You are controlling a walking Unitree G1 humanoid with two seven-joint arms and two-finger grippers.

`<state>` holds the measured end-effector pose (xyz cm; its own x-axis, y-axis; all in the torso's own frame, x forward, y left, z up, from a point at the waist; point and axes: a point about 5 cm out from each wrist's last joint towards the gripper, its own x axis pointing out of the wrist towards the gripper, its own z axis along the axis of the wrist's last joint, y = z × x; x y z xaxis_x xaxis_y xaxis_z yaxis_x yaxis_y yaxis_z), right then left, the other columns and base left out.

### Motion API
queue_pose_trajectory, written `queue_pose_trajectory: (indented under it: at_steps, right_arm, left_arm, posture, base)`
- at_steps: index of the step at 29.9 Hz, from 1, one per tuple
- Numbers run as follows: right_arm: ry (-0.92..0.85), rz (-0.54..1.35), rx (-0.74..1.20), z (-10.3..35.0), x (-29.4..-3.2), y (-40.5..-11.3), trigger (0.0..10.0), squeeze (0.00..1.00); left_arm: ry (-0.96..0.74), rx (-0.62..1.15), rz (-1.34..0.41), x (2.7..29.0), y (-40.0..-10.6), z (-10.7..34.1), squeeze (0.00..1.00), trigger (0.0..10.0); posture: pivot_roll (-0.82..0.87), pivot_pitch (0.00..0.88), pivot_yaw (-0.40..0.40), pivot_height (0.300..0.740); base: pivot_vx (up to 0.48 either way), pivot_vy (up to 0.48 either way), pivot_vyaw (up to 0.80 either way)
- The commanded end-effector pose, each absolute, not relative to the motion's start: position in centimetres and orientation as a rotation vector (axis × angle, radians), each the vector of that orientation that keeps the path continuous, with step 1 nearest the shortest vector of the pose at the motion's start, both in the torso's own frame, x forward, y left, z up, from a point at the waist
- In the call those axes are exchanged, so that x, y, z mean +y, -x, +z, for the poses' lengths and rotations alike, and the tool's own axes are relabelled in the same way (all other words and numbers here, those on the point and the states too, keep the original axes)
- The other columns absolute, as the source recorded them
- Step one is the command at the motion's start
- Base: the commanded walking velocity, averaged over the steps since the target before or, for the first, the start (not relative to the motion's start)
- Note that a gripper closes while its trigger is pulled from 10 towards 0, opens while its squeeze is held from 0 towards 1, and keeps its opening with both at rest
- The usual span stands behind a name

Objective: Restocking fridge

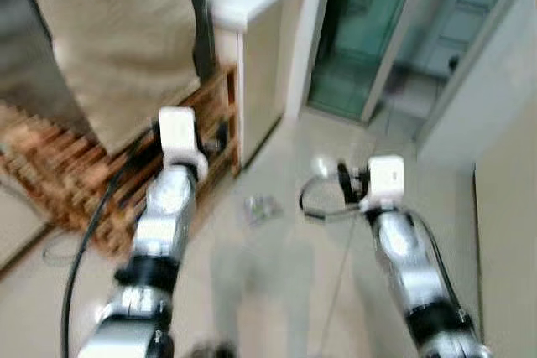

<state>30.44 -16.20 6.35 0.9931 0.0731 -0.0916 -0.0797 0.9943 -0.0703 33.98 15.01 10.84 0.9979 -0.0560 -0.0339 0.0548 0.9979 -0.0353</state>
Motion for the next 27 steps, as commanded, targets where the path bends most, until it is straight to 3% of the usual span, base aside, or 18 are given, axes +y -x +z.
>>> queue_pose_trajectory:
  at_steps: [1, 6, 27]
  right_arm:
    - [0.08, 0.081, 0.043, 7.2, -16.2, -30.8, 10.0, 0.0]
    - [0.083, 0.083, 0.044, 7.2, -16.2, -30.8, 10.0, 0.0]
    - [0.07, 0.1, 0.044, 6.9, -15.9, -30.8, 10.0, 0.0]
  left_arm:
    - [0.005, -0.021, -0.072, 14.8, -34.1, 12.0, 0.0, 10.0]
    - [0.037, -0.062, -0.121, 13.7, -33.0, 12.2, 0.0, 10.0]
    - [0.065, -0.088, -0.09, 14.0, -33.5, 13.3, 0.0, 10.0]
  posture:
    - [-0.11, 0.0, 0.001, 0.74]
    - [-0.1, 0.0, -0.007, 0.74]
    - [-0.1, 0.0, -0.011, 0.74]
  base:
    - [0.0, 0.0, 0.0]
    - [0.062, 0.061, 0.0]
    - [0.23, 0.404, 0.0]
